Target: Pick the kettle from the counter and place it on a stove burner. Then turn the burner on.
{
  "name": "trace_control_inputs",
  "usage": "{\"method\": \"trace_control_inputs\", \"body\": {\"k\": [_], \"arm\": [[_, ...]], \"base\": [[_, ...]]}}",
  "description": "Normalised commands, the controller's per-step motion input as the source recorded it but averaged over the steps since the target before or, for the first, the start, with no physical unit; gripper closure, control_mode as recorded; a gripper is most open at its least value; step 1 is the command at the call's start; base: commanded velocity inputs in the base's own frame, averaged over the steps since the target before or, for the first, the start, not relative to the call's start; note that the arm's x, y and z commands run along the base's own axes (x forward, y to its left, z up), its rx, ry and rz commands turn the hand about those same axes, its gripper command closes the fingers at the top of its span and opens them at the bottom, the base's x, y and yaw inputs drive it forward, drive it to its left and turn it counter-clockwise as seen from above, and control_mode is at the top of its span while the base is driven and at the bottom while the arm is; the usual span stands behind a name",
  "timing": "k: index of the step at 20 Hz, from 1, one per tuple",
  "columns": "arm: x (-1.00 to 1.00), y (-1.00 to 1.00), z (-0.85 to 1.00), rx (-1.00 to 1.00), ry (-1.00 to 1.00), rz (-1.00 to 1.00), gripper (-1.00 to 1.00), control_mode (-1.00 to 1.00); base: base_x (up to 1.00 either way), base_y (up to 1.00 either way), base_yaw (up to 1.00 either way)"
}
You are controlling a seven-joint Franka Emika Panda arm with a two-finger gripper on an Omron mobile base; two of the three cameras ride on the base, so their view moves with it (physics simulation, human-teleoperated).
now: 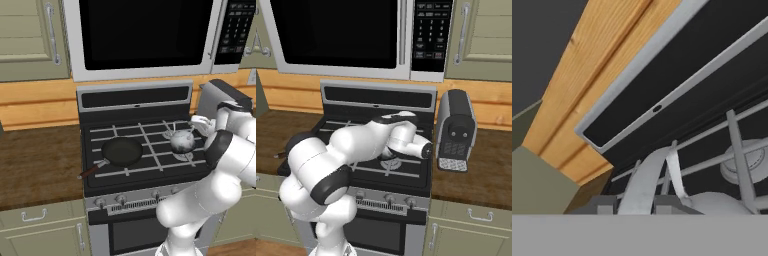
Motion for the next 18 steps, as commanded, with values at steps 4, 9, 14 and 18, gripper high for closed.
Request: {"method": "trace_control_inputs", "body": {"k": [4,9,14,18], "arm": [[-0.01,0.0,0.0,0.0,0.0,0.0,1.0,-1.0],[-0.03,-0.18,0.0,0.0,-0.05,0.0,1.0,-1.0],[-0.1,-0.1,-0.21,0.0,-0.16,0.0,1.0,-1.0],[-0.05,0.0,-0.47,0.0,-0.19,0.0,1.0,-1.0]], "base": [[0.0,0.0,0.0],[0.0,0.0,0.0],[0.0,0.0,0.0],[0.0,0.0,0.0]]}}
